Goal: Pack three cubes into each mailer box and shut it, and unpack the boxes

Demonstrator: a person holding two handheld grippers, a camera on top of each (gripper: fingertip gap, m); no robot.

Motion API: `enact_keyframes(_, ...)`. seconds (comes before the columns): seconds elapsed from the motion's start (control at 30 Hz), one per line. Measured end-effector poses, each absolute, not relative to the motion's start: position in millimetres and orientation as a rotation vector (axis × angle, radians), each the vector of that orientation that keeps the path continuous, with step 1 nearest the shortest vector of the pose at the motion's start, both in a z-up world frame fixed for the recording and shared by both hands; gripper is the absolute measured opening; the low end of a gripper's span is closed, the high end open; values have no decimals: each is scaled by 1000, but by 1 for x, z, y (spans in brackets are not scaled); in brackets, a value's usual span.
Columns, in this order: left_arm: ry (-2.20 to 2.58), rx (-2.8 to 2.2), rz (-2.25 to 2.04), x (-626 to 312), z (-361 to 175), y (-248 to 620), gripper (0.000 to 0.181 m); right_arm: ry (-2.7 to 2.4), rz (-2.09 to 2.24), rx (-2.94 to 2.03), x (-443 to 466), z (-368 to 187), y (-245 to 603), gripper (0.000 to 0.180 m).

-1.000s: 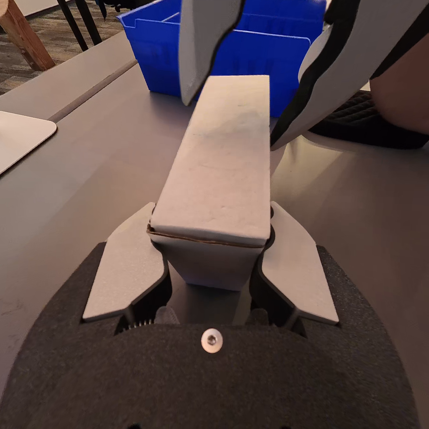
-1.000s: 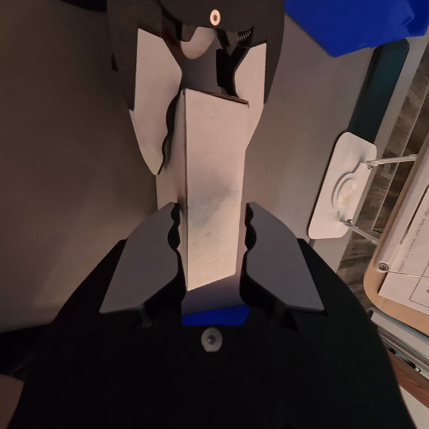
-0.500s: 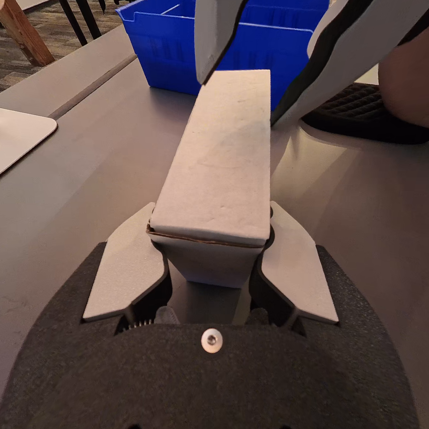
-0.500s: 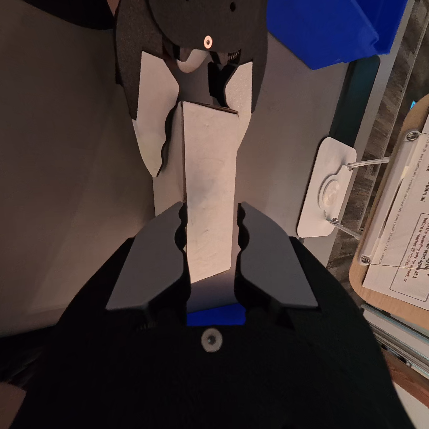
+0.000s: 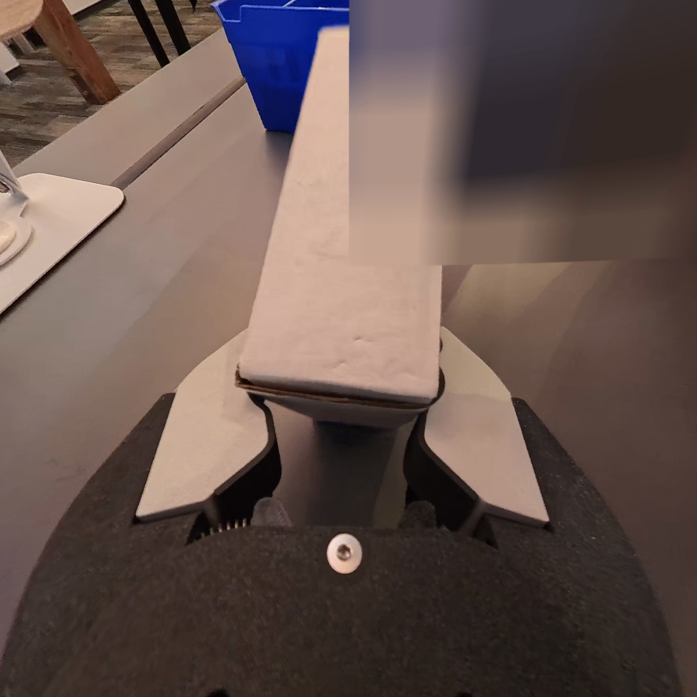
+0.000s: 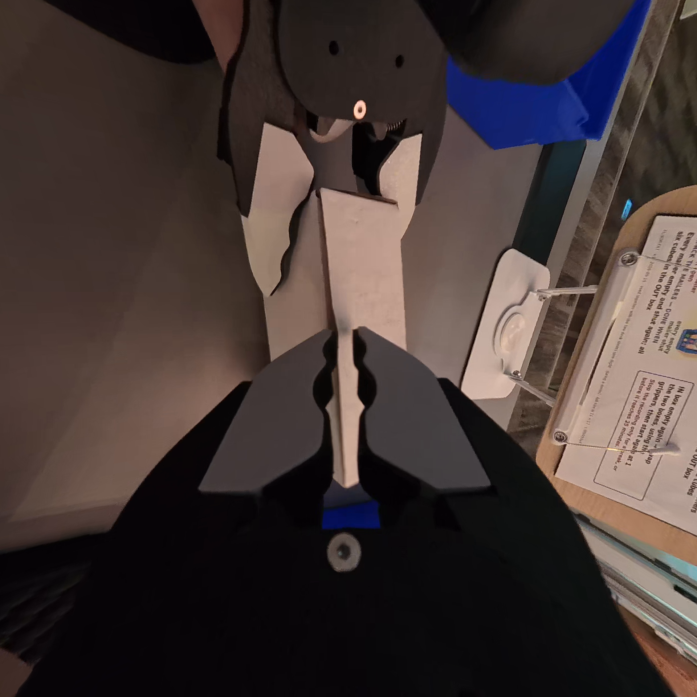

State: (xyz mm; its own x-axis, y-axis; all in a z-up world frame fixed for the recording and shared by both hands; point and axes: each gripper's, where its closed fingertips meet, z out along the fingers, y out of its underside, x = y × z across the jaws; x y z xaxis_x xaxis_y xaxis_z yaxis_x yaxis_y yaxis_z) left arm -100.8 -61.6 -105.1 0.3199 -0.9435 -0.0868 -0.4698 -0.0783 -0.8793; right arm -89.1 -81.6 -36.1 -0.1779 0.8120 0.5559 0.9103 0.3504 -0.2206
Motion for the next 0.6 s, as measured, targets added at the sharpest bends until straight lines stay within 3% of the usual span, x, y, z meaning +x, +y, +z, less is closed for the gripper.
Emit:
enact_keyframes(0.23, 1149, -1691, -890, -100, -85, -63, 82, -1984, -149, -1432, -94, -30, -77, 5)
enact_keyframes(0.4, 1120, -1704, -860, -101, -85, -59, 81, -1991, -22, -1420, -111, -41, -79, 22)
enact_keyframes(0.6, 1175, -1724, -761, -102, -97, -57, 80, -1922, 19, -1329, -141, -39, -79, 26)
